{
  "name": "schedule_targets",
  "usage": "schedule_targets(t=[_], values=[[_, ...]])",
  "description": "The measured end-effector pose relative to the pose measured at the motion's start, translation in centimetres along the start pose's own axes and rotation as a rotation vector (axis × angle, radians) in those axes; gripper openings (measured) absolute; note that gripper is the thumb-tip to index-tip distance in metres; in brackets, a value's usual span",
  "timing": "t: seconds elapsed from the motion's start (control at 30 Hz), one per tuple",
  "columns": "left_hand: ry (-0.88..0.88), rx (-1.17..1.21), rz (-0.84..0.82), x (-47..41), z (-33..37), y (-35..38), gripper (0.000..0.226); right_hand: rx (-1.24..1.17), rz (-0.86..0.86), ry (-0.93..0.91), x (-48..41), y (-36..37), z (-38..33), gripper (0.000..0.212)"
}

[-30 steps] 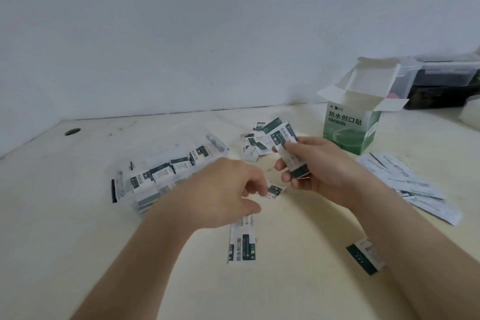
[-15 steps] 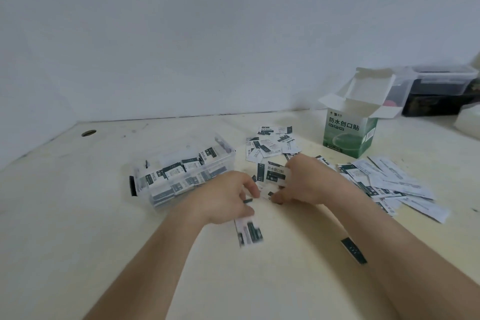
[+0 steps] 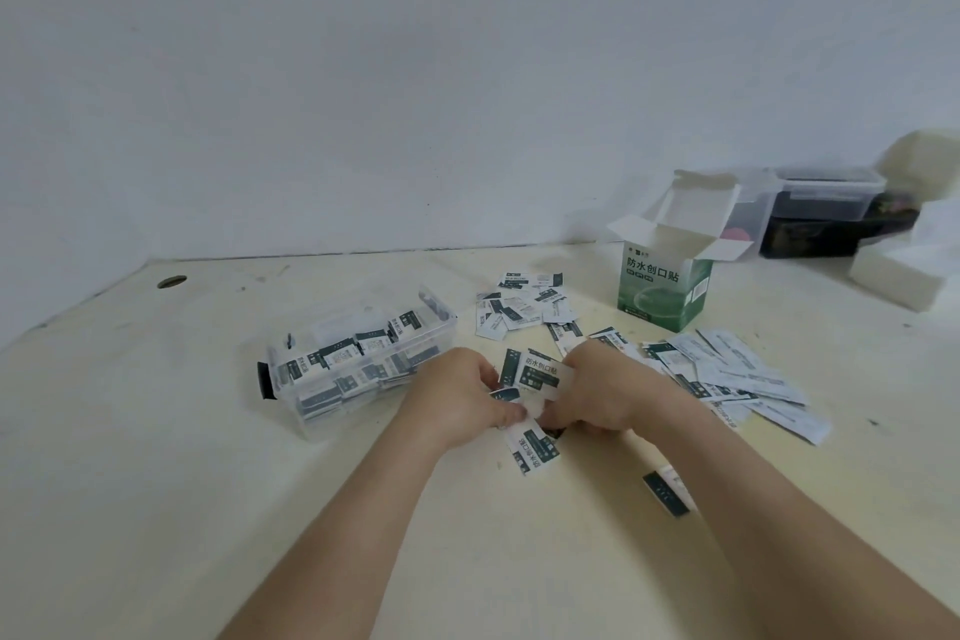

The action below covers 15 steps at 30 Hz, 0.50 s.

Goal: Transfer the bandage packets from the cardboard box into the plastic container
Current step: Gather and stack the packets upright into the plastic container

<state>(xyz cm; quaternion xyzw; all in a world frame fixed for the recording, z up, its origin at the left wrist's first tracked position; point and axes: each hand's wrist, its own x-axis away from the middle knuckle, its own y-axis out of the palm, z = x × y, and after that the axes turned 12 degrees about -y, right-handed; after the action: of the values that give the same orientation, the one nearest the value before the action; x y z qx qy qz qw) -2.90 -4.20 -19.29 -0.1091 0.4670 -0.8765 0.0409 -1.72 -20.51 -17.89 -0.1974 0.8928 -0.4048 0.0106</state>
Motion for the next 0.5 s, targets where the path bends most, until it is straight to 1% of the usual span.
schedule_targets(t=[0.07, 0.13, 0.23, 0.3, 0.37, 0.4, 0.47, 0.5], values=[[0.001, -0.02, -0.007, 0.1, 0.3, 0.0, 0.033, -0.071, 0.05, -0.019, 0.5, 0.1, 0.3, 0.021], [0.012, -0.012, 0.017, 0.2, 0.4, 0.1, 0.031, -0.175, 0.125, -0.04, 1.1, 0.0, 0.6, 0.022], [0.039, 0.117, 0.027, 0.5, 0.5, 0.3, 0.029, -0.4, 0.26, -0.061, 1.3, 0.0, 0.8, 0.021], [0.082, 0.245, -0.014, 0.8, 0.4, -0.2, 0.027, -0.483, 0.319, -0.067, 1.2, -0.2, 1.1, 0.021], [0.155, 0.379, -0.075, 1.1, 0.5, -1.3, 0.024, -0.535, 0.294, -0.073, 1.4, -0.3, 1.1, 0.022], [0.196, 0.445, -0.086, 1.1, 0.7, -1.9, 0.022, -0.611, 0.244, -0.077, 1.5, -0.4, 0.9, 0.023], [0.26, 0.529, -0.043, 1.1, 1.3, -2.8, 0.02, -0.877, 0.105, -0.096, 1.9, -0.1, 0.3, 0.026], [0.287, 0.525, 0.0, 0.9, 1.7, -3.1, 0.019, -0.996, 0.034, -0.117, 2.0, 0.0, -0.1, 0.03]])
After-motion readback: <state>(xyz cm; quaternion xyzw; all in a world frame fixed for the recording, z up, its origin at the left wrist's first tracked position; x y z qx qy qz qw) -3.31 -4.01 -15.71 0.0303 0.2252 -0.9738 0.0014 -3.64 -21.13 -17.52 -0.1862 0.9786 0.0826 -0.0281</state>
